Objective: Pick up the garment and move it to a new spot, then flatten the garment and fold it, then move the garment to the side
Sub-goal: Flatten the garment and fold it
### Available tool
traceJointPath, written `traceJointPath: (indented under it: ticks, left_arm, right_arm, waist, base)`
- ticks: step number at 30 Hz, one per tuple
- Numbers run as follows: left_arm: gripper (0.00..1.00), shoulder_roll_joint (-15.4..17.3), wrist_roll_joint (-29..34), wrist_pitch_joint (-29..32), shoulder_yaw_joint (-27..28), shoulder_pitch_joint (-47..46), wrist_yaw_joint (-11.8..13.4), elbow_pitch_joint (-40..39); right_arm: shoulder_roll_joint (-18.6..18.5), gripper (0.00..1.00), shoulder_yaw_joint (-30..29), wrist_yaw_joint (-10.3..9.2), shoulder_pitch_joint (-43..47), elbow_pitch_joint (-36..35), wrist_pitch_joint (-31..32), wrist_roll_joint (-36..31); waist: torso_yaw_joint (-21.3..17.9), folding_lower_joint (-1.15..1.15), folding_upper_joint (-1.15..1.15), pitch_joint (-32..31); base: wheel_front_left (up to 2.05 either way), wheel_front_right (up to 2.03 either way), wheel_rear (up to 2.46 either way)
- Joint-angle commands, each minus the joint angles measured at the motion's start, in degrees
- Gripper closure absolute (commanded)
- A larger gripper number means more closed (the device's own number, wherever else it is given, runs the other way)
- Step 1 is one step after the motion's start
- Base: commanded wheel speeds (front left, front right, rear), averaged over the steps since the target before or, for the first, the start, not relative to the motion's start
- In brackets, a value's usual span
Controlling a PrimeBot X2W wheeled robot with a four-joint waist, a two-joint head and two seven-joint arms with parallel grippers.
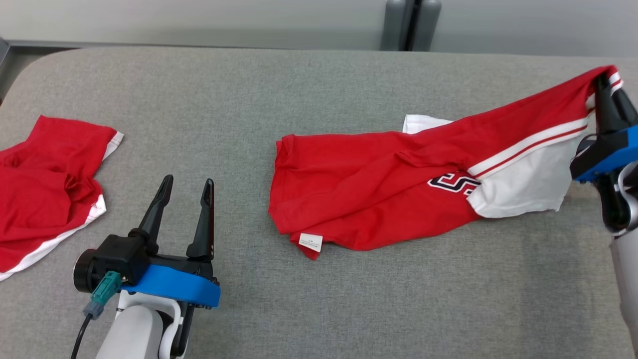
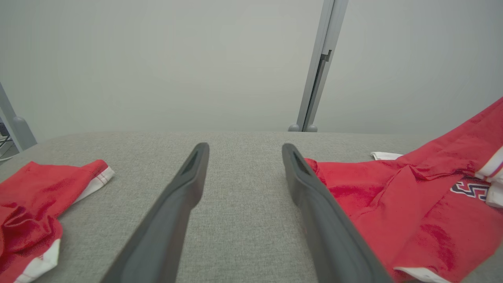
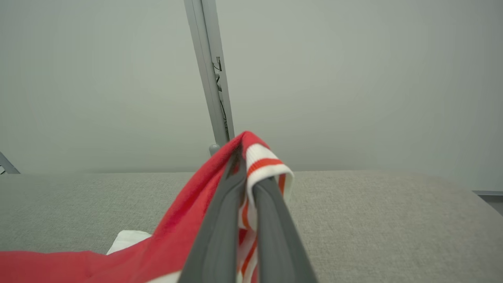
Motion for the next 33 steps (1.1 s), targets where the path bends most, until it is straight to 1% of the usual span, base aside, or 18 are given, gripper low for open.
traceJointPath:
  ticks: [1,2,4,6,12,16,19,22,25,28,30,33]
  left_arm:
    - [0.0,0.4,0.1,-0.2,-0.2,-1.1,-0.2,0.3]
    - [0.0,0.5,0.1,-0.2,-0.2,-1.2,-0.2,0.3]
    - [0.0,0.5,0.0,-0.2,-0.4,-1.2,-0.2,0.6]
    - [0.0,0.6,-0.2,-0.2,-0.3,-0.9,-0.1,1.0]
    - [0.0,0.7,-0.7,-0.2,0.3,1.0,0.6,1.3]
    - [0.0,0.8,-0.9,-0.2,0.7,1.8,0.9,1.0]
    - [0.0,0.8,-1.2,-0.3,0.9,2.5,1.0,0.7]
    - [0.0,0.6,-1.2,-0.3,0.8,2.5,1.1,0.4]
    - [0.0,0.6,-1.2,-0.3,0.7,2.5,1.2,0.2]
    - [0.0,1.0,-1.0,-0.3,0.5,1.9,1.1,0.0]
    - [0.0,1.2,-1.0,-0.3,0.3,1.3,0.9,-0.1]
    - [0.0,1.3,-0.8,-0.2,-0.1,0.9,0.8,-0.2]
  right_arm:
    - [0.4,0.34,-0.7,0.01,-2.4,3.9,0.0,0.1]
    - [0.9,0.0,-1.0,0.01,-3.0,6.2,1.6,0.4]
    - [0.4,0.0,-1.0,0.01,-4.6,9.4,3.9,-0.3]
    - [0.6,0.0,-0.3,0.01,-4.7,11.5,5.5,-1.0]
    - [1.1,0.0,-0.2,0.01,-1.0,12.2,8.7,-0.4]
    - [2.3,0.0,-0.9,0.01,3.6,7.5,11.4,0.8]
    - [4.1,0.0,-1.9,0.01,9.1,1.1,13.5,0.9]
    - [6.9,0.0,-3.0,0.01,14.6,-6.5,15.5,-0.4]
    - [10.3,0.0,-6.1,0.01,19.0,-11.9,18.1,-1.4]
    - [12.6,0.0,-8.6,0.01,20.6,-13.2,20.9,-2.9]
    - [13.6,0.0,-9.6,0.01,20.2,-12.3,22.2,-3.5]
    - [14.1,0.0,-11.3,0.01,17.7,-10.0,22.1,-4.6]
  waist:
    - [0.6,0.0,0.0,0.7]
    - [0.7,0.0,0.0,0.7]
    - [0.8,0.0,0.0,0.5]
    - [0.6,0.0,0.0,-0.2]
    - [-0.7,0.0,0.0,-2.4]
    - [-2.3,0.0,0.0,-3.9]
    - [-3.2,0.0,0.0,-4.5]
    - [-3.7,0.0,0.0,-4.7]
    - [-4.0,0.0,0.0,-4.7]
    - [-4.0,0.0,0.0,-4.1]
    - [-3.7,0.0,0.0,-3.6]
    - [-3.2,0.0,0.0,-2.8]
  base:
    - [0.0,0.0,0.0]
    - [0.0,0.0,0.0]
    - [0.0,0.0,0.0]
    - [0.0,0.0,0.0]
    - [0.0,0.0,0.0]
    - [0.0,0.0,0.0]
    - [0.0,0.0,0.0]
    - [0.0,0.0,0.0]
    - [0.0,0.0,0.0]
    - [0.0,0.0,0.0]
    - [0.0,0.0,0.0]
    - [0.0,0.0,0.0]
